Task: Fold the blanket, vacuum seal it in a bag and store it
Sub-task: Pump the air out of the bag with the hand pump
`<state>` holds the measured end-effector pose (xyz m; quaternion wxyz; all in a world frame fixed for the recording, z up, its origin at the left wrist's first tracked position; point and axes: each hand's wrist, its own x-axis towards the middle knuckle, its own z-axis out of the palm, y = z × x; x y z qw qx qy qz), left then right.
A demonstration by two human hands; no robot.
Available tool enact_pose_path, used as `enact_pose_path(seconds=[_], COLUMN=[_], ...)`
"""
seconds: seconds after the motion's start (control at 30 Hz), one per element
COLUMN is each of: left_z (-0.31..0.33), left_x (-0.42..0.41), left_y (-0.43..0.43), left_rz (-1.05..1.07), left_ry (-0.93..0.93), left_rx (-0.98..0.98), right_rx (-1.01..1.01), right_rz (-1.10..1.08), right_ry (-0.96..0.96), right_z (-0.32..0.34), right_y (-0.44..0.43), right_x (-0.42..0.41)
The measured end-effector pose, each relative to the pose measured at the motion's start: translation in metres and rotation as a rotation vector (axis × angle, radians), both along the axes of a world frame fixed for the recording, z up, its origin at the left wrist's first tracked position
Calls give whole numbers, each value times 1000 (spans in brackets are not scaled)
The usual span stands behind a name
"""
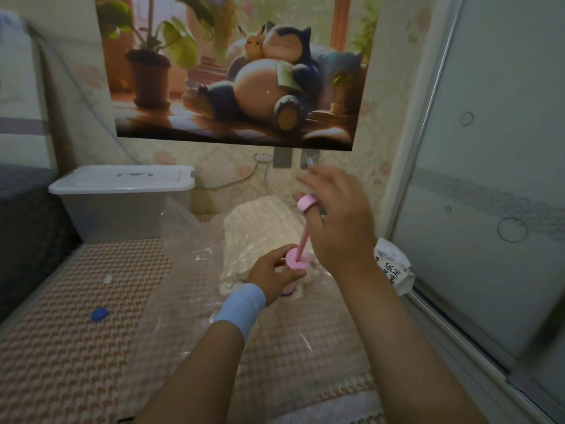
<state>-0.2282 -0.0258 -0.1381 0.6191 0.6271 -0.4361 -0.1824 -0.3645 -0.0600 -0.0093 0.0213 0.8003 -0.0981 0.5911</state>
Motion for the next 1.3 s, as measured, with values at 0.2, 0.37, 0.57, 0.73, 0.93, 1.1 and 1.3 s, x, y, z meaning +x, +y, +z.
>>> enact_pose_path(seconds=[0.2,0.37,0.57,0.73,0.93,1.1,1.3], left_z=[1,2,4,3,4,4,4], left_x=[-6,-5,-3,-9,-6,-3,-6], left_y=[4,9,6,7,12,6,9], left_rz=[6,5,-4,-12,-9,-13,-2], left_ry=[11,-13,-22,30,23,8,-10], left_rx=[30,67,21,44,75,18,98], right_rx=[273,391,-47,266,338,-29,287], right_rz=[15,32,73,-6,41,75,12], right_ry=[255,592,-18,309,541,8,404], right_z=[-54,-76,-3,-53,-59,0,-75], right_y=[-7,-16,4,-3,-7,5,-10], right_x=[14,13,1,11,11,-1,20])
